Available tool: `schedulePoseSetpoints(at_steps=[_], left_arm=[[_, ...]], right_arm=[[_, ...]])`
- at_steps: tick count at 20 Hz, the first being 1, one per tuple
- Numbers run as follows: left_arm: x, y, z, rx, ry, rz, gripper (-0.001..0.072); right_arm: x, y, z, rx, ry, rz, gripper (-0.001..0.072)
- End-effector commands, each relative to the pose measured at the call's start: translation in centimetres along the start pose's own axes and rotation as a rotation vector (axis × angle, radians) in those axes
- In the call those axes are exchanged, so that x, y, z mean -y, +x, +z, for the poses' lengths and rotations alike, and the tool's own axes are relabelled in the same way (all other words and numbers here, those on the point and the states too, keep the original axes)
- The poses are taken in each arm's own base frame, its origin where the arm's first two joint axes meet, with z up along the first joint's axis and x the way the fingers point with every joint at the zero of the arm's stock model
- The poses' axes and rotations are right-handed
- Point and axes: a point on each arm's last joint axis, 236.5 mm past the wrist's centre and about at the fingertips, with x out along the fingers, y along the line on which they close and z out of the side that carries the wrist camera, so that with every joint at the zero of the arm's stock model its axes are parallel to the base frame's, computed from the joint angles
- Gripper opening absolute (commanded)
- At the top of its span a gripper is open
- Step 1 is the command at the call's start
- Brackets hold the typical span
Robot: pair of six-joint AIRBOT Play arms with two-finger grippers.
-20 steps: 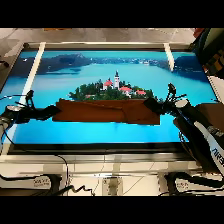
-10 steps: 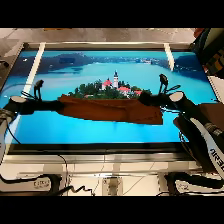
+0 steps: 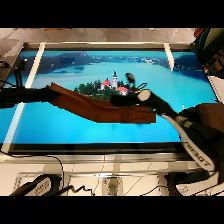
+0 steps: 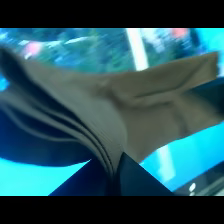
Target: Fold the clothes and pants, and hang the long-sleeved shirts on hangers.
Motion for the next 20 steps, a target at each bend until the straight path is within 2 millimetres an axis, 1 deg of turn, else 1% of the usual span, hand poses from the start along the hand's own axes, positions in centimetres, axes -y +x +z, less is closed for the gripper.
schedulePoseSetpoints(at_steps=[1,3,4,5,7,8,9,11,12,14,16,17,18,19,20], left_arm=[[4.6,-2.6,1.6,0.087,-0.005,-0.077,0.0011],[5.6,-3.1,2.0,0.111,0.003,-0.095,0.001],[5.7,-3.2,2.0,0.114,0.003,-0.098,0.0011],[5.6,-3.2,2.0,0.113,0.002,-0.098,0.0011],[5.5,-3.0,1.9,0.108,-0.003,-0.099,0.001],[5.6,-2.9,1.9,0.104,-0.003,-0.102,0.0011],[5.7,-2.6,1.8,0.099,-0.001,-0.106,0.0011],[6.4,-1.6,1.6,0.084,0.009,-0.124,0.0011],[7.0,-0.6,1.4,0.067,0.016,-0.14,0.001],[8.7,2.4,0.6,0.015,0.031,-0.183,0.0011],[11.0,6.5,-0.6,-0.032,0.053,-0.221,0.0011],[12.5,9.1,-1.1,-0.042,0.062,-0.237,0.001],[14.2,11.4,-1.5,-0.038,0.06,-0.256,0.001],[16.3,14.0,-2.0,-0.028,0.038,-0.285,0.001],[18.3,16.3,-2.7,-0.02,0.002,-0.311,0.001]], right_arm=[[-5.0,5.9,-4.4,-0.128,-0.003,0.057,0.0011],[-7.8,8.4,-6.7,-0.191,-0.021,0.091,0.0011],[-9.0,9.4,-7.4,-0.196,-0.033,0.104,0.0011],[-10.1,9.9,-7.3,-0.176,-0.049,0.116,0.0011],[-11.9,10.0,-6.4,-0.128,-0.075,0.137,0.0011],[-12.1,9.8,-5.8,-0.117,-0.088,0.139,0.0011],[-11.8,9.5,-5.3,-0.121,-0.112,0.129,0.0011],[-9.0,8.3,-4.5,-0.178,-0.179,0.066,0.0011],[-6.9,7.3,-4.2,-0.224,-0.192,0.028,0.0011],[-2.6,4.9,-3.2,-0.305,-0.178,-0.04,0.0012],[2.6,1.6,-1.0,-0.321,-0.148,-0.131,0.0012],[5.4,-0.5,0.8,-0.3,-0.117,-0.191,0.0011],[7.7,-2.7,2.6,-0.265,-0.084,-0.241,0.0011],[9.8,-5.1,4.5,-0.221,-0.053,-0.279,0.0012],[11.5,-7.8,6.3,-0.173,-0.02,-0.307,0.0012]])
